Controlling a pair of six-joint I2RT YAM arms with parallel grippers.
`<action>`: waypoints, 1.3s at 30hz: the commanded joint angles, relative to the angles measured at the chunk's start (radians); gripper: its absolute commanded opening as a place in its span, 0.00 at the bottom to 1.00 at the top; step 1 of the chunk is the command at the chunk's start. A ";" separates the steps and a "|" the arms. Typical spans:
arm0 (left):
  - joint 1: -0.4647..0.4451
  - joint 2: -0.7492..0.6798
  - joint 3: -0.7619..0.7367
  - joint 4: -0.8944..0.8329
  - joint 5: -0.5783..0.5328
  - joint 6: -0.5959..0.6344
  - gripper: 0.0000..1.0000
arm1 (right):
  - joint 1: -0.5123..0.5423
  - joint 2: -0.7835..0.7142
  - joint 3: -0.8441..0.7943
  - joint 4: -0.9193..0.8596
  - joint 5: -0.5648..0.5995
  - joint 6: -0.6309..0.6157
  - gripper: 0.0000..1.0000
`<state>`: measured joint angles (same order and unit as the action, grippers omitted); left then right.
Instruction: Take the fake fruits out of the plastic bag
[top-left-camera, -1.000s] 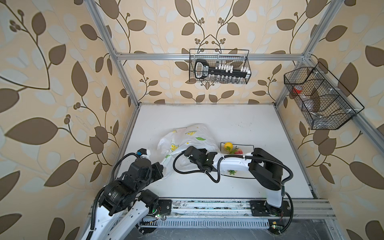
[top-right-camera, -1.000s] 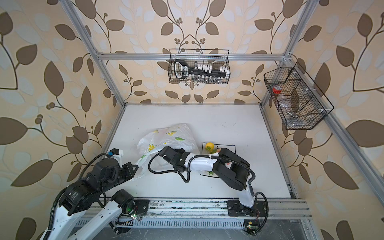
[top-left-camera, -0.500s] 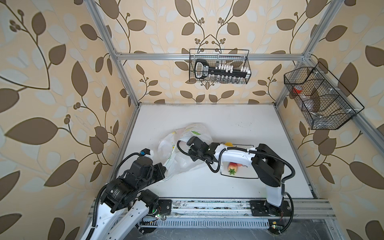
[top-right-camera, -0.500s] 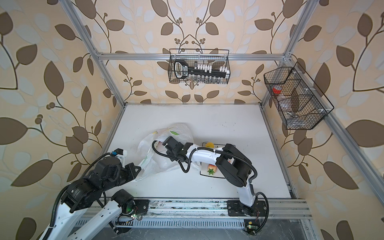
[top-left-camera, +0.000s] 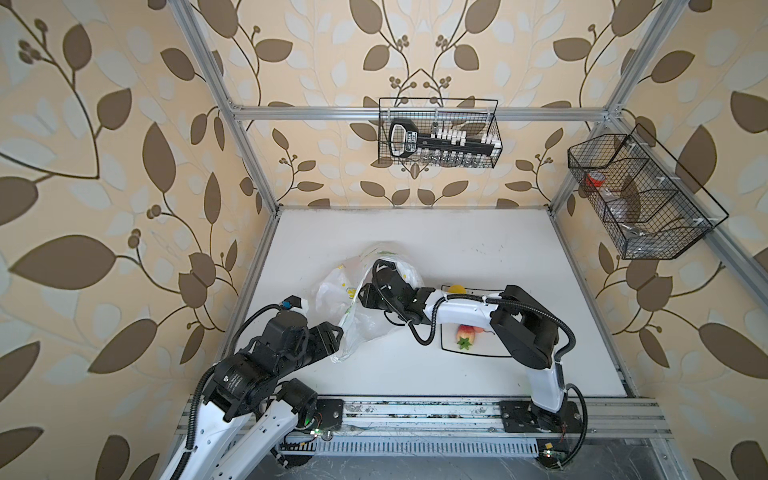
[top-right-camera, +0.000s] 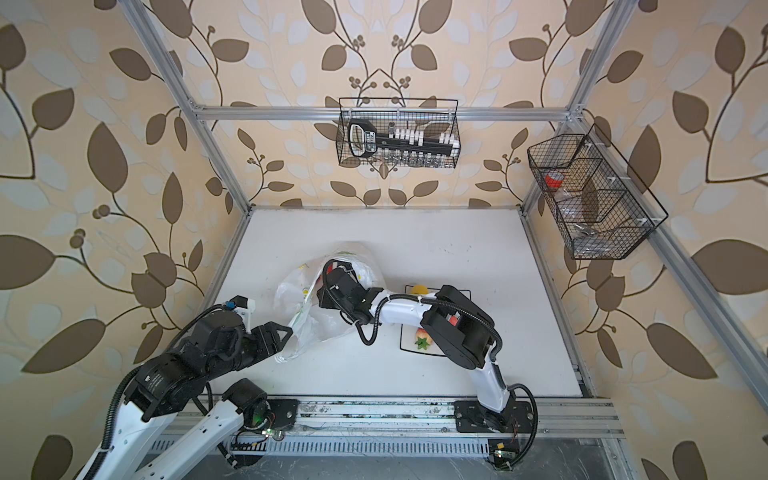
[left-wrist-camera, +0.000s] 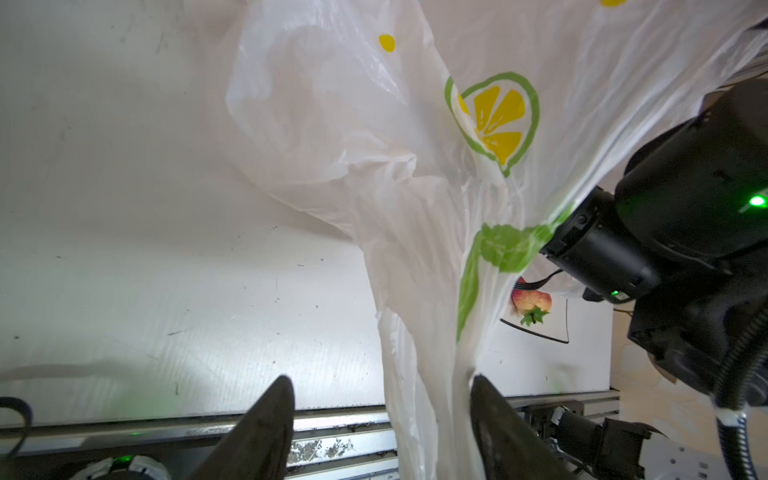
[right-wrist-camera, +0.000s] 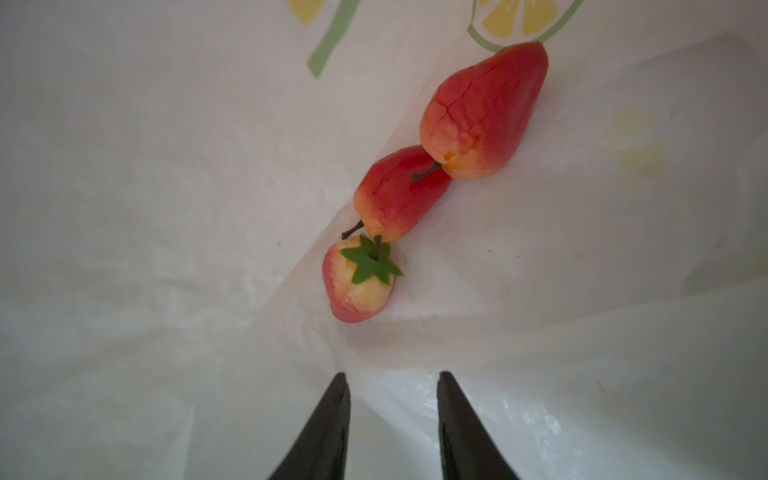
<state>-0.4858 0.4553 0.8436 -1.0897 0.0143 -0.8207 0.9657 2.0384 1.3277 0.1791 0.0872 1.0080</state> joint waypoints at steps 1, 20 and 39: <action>-0.010 0.013 0.081 0.008 -0.122 -0.017 0.76 | -0.006 0.035 -0.042 0.148 -0.021 0.156 0.37; 0.441 0.442 0.094 0.435 -0.037 0.066 0.99 | -0.010 0.033 -0.070 0.144 0.024 0.223 0.46; 0.562 0.866 0.161 0.561 0.248 0.129 0.46 | -0.009 0.024 -0.078 0.112 0.043 0.201 0.47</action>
<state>0.0669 1.3102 0.9672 -0.5594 0.2340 -0.7094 0.9588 2.0686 1.2675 0.3096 0.1047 1.1927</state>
